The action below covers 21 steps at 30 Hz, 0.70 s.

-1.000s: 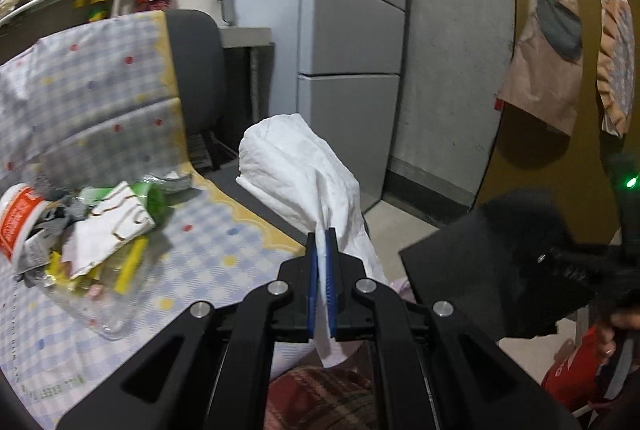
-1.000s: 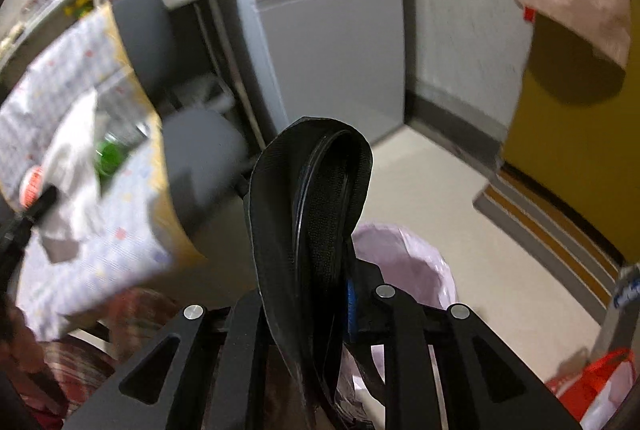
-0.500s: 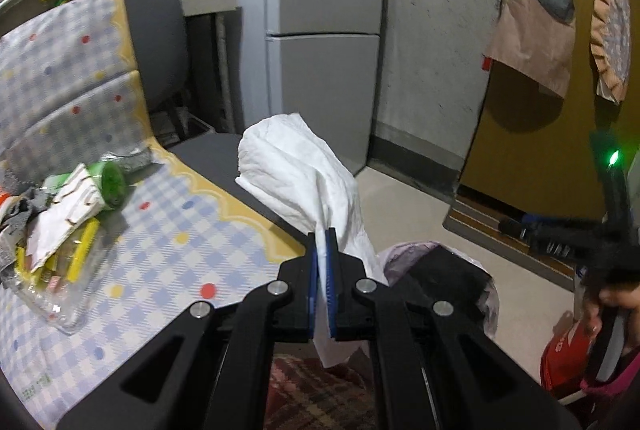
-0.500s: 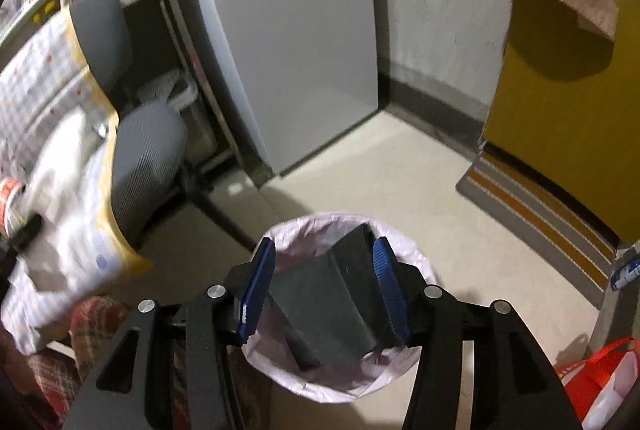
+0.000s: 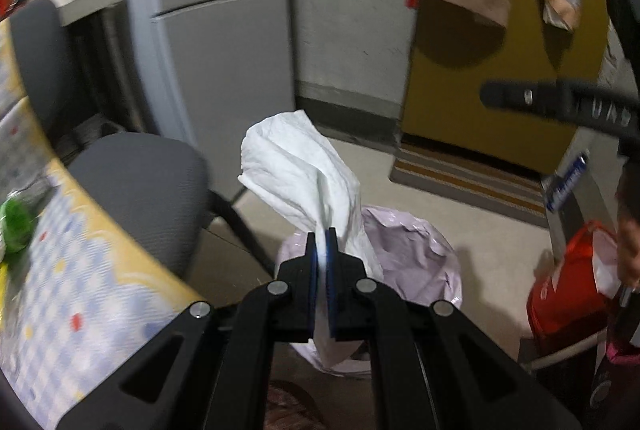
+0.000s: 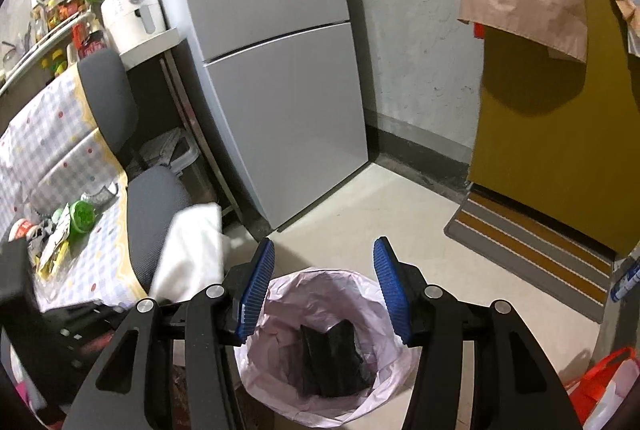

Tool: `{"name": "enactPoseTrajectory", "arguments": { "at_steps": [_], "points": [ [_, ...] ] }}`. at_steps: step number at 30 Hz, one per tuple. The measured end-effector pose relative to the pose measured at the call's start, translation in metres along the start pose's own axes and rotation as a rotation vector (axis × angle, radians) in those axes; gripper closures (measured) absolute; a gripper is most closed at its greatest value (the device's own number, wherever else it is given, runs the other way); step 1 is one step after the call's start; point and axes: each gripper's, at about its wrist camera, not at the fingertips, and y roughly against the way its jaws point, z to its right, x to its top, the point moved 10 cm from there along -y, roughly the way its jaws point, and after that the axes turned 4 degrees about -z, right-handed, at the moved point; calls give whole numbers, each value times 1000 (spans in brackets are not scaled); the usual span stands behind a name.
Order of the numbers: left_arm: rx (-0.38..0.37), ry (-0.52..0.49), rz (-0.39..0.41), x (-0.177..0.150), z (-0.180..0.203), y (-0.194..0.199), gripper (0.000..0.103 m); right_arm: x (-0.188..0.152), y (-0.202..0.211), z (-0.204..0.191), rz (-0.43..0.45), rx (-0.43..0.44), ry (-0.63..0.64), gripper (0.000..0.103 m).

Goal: Collect trash
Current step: 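Open the left gripper to drop the white tissue into the bin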

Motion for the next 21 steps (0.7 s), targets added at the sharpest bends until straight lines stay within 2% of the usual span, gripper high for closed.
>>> {"name": "enactPoseTrajectory", "arguments": {
  "at_steps": [2, 4, 5, 6, 11, 16, 21],
  "points": [
    [-11, -12, -26, -1, 8, -11, 97, -1, -2, 5, -3, 1, -13, 50],
    [-20, -19, -48, -3, 13, -20, 82, -3, -4, 9, -7, -1, -22, 49],
    [-17, -20, -54, -4, 13, -22, 64, -2, -6, 12, -10, 0, -28, 49],
    [-7, -18, -53, -4, 12, -24, 52, -3, -7, 13, -13, 1, -32, 49],
    [11, 8, -52, -7, 0, -22, 51, -4, -9, 15, -18, 4, -42, 49],
    [66, 56, 0, -6, -26, 4, 51, 0, -1, 1, 12, 25, -18, 49],
    [146, 128, 56, -9, -64, 43, 50, 6, 9, -31, 45, 123, 11, 49]
  ]
}}
